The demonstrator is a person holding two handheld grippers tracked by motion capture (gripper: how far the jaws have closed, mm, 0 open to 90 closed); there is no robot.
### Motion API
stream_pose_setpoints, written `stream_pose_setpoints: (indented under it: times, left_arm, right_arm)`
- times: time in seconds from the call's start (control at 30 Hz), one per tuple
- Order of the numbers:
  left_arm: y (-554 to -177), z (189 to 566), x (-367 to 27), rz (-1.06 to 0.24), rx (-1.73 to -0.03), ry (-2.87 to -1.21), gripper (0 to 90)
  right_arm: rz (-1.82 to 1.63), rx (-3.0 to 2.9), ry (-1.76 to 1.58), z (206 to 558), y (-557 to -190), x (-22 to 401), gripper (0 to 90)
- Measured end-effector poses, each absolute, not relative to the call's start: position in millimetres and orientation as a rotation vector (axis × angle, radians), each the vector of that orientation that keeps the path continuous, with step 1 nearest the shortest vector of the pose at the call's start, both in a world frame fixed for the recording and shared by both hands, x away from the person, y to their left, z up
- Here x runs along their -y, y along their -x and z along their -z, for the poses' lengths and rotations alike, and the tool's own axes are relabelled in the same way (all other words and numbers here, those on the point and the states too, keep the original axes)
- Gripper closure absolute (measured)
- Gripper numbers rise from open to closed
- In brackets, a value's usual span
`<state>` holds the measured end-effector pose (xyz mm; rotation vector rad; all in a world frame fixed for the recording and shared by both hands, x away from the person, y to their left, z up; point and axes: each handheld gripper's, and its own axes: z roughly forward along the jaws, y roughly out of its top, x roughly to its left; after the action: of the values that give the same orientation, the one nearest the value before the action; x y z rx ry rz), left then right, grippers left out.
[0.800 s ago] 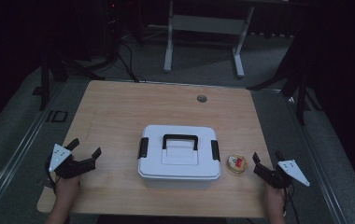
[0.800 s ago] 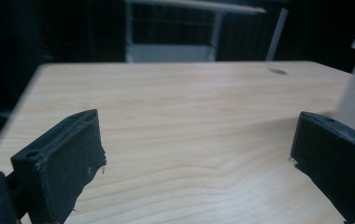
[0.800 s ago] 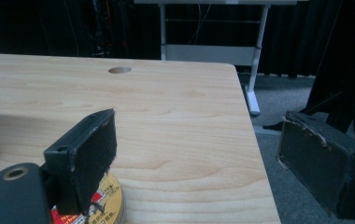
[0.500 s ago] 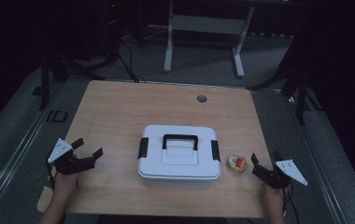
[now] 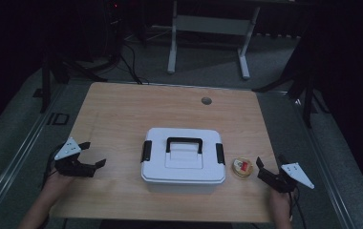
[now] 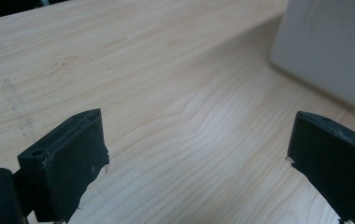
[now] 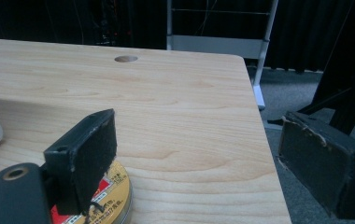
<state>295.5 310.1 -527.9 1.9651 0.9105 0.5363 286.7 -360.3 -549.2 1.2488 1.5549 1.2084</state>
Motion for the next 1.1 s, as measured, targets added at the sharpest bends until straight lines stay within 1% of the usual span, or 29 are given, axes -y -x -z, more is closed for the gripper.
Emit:
stream_pose_setpoints:
  times: [0.17, 0.3, 0.47, 0.5, 0.53, 0.6, 0.67, 0.83, 1.0, 1.07, 1.1]
  left_arm:
    - [-298, 523, -306, -0.521, -0.882, -2.064, 3.6]
    - [-300, 519, -303, -0.472, -0.842, -2.165, 3.6]
    - [-301, 516, -298, -0.366, -0.772, -2.325, 3.4]
    - [-301, 516, -298, -0.366, -0.772, -2.325, 3.4]
    - [-301, 516, -295, -0.332, -0.747, -2.386, 3.4]
    - [-301, 515, -293, -0.315, -0.718, -2.453, 3.3]
    - [-302, 515, -291, -0.307, -0.700, -2.508, 3.3]
    - [-303, 511, -289, -0.276, -0.680, -2.583, 3.4]
    - [-304, 509, -285, -0.226, -0.633, -2.727, 3.3]
    - [-306, 506, -283, -0.237, -0.617, -2.773, 3.4]
    - [-306, 503, -282, -0.272, -0.608, -2.787, 3.4]
  right_arm:
    - [-1.222, -1.558, -1.259, 549, -287, 362, 11.4]
    - [-1.219, -1.573, -1.246, 550, -287, 361, 11.4]
    - [-1.216, -1.587, -1.255, 550, -288, 360, 11.4]
    - [-1.216, -1.587, -1.255, 550, -288, 360, 11.4]
    - [-1.214, -1.586, -1.253, 550, -288, 360, 11.4]
    - [-1.215, -1.588, -1.252, 550, -288, 360, 11.4]
    - [-1.215, -1.590, -1.248, 550, -288, 360, 11.4]
    - [-1.212, -1.597, -1.245, 550, -288, 359, 11.4]
    - [-1.206, -1.604, -1.245, 551, -289, 359, 11.4]
    - [-1.206, -1.606, -1.241, 551, -289, 359, 11.4]
    - [-1.206, -1.606, -1.241, 551, -289, 359, 11.4]
